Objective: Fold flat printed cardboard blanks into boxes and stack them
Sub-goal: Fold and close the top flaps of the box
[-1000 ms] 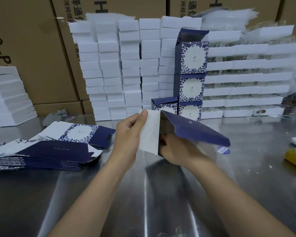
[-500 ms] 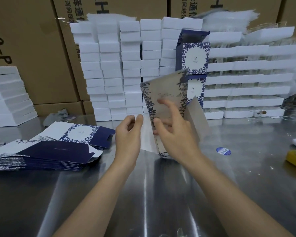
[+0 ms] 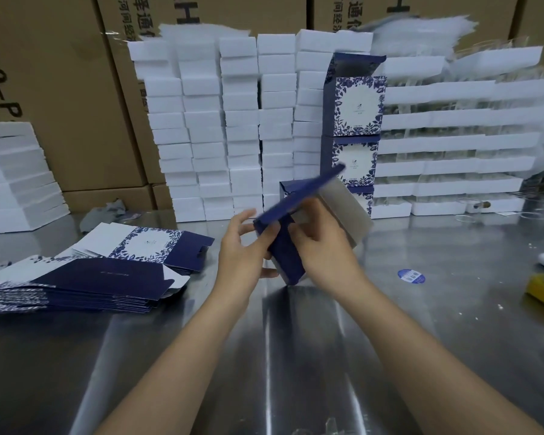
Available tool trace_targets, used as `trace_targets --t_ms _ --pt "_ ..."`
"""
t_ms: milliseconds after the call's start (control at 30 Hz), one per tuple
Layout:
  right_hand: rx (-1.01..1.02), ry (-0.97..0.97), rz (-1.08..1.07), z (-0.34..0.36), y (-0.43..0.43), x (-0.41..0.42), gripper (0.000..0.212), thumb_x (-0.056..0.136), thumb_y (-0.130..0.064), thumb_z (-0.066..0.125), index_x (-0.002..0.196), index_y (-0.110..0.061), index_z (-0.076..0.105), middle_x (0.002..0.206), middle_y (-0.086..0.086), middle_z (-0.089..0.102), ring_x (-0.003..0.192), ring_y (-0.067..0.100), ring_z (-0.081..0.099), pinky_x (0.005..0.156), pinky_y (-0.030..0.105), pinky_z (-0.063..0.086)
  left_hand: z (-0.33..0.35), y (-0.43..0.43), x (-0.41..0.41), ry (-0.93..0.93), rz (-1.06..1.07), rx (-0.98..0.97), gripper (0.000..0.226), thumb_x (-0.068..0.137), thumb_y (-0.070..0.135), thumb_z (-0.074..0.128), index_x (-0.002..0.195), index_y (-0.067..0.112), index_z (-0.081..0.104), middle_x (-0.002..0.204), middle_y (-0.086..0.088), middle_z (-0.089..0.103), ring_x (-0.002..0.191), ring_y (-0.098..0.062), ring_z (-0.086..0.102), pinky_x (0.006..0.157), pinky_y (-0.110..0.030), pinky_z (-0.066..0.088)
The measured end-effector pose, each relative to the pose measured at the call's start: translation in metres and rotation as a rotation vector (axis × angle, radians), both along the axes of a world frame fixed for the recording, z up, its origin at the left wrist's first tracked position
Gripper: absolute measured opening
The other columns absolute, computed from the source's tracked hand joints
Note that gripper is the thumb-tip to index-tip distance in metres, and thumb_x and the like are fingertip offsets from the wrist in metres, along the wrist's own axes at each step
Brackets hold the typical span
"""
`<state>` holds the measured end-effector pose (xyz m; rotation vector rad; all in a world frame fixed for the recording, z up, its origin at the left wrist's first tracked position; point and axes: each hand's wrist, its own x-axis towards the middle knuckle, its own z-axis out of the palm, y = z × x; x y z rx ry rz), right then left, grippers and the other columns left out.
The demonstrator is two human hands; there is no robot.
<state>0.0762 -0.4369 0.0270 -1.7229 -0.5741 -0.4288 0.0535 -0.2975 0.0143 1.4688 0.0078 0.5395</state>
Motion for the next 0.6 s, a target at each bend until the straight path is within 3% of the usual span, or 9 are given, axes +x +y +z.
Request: trace_targets --t_ms 67,167,200,300,400,467,533,600 --pt "-0.063 0.063 -0.038 -0.003 -0.001 0.006 0.016 0.102 -0.014 0.054 0.112 -0.021 0.065 0.098 -0.007 0.077 0.094 0.014 0.075 0.085 0.042 0.062 0.001 0.001 0.002 0.001 0.0 0.055 0.023 0.1 0.007 0.066 0.117 0.021 0.071 0.103 -0.009 0.069 0.062 -0.007 0.061 0.055 -0.033 0.06" --pt "-0.123 -0.007 -0.067 -0.003 -0.001 0.002 0.016 0.098 -0.015 0.059 0.102 -0.029 0.066 0.091 -0.018 0.076 0.089 -0.001 0.071 0.071 0.016 0.054 -0.001 0.0 0.002 -0.021 0.024 0.05 0.023 0.097 -0.003 0.061 0.109 0.013 0.073 0.099 -0.012 0.07 0.061 -0.008 0.063 0.055 -0.037 0.061" --pt "-0.134 -0.061 -0.053 -0.004 0.0 0.001 0.02 0.096 -0.013 0.059 0.101 -0.031 0.065 0.093 -0.017 0.075 0.091 0.0 0.071 0.072 0.015 0.053 -0.002 0.0 0.002 -0.035 0.039 0.037 0.019 0.096 -0.002 0.062 0.106 0.011 0.072 0.094 -0.011 0.07 0.06 -0.009 0.063 0.055 -0.038 0.061" --pt "-0.231 -0.214 -0.081 -0.007 0.005 -0.004 0.023 0.095 -0.012 0.063 0.104 -0.034 0.062 0.109 -0.012 0.066 0.105 0.009 0.064 0.087 0.032 0.056 -0.006 0.001 0.003 -0.06 0.088 0.007 0.014 0.094 0.001 0.061 0.101 0.007 0.071 0.084 -0.004 0.072 0.059 -0.01 0.064 0.056 -0.039 0.062" --pt "-0.266 -0.363 -0.103 -0.007 0.011 -0.011 0.004 0.096 -0.023 0.065 0.097 -0.025 0.067 0.103 -0.009 0.063 0.098 0.011 0.061 0.08 0.031 0.053 -0.006 0.005 0.004 -0.04 0.101 -0.077 0.014 0.089 0.008 0.064 0.102 0.006 0.069 0.08 -0.001 0.075 0.063 -0.012 0.069 0.058 -0.038 0.063" --pt "-0.29 -0.373 -0.112 -0.011 0.019 -0.019 0.028 0.097 -0.034 0.061 0.076 -0.017 0.064 0.077 -0.006 0.061 0.075 0.013 0.058 0.065 0.036 0.048 -0.006 0.009 0.005 -0.011 0.132 -0.176 0.009 0.092 0.008 0.067 0.102 0.007 0.067 0.08 -0.004 0.073 0.069 -0.018 0.068 0.056 -0.029 0.059" --pt "-0.314 -0.207 -0.054 -0.015 0.028 -0.03 0.053 0.1 -0.05 0.052 0.064 -0.012 0.062 0.059 0.0 0.059 0.059 0.015 0.057 0.06 0.039 0.046 -0.005 0.013 0.006 0.027 0.197 -0.28 0.005 0.1 0.011 0.067 0.101 0.006 0.065 0.074 -0.004 0.066 0.069 -0.022 0.062 0.053 -0.026 0.052" --pt "-0.242 0.022 0.058 -0.02 0.035 -0.034 0.063 0.102 -0.055 0.05 0.059 -0.012 0.064 0.051 -0.003 0.059 0.05 0.008 0.055 0.057 0.029 0.044 -0.002 0.014 0.006 0.08 0.211 -0.41 0.014 0.102 0.016 0.068 0.105 0.004 0.062 0.077 -0.008 0.072 0.065 -0.023 0.072 0.057 -0.029 0.056"
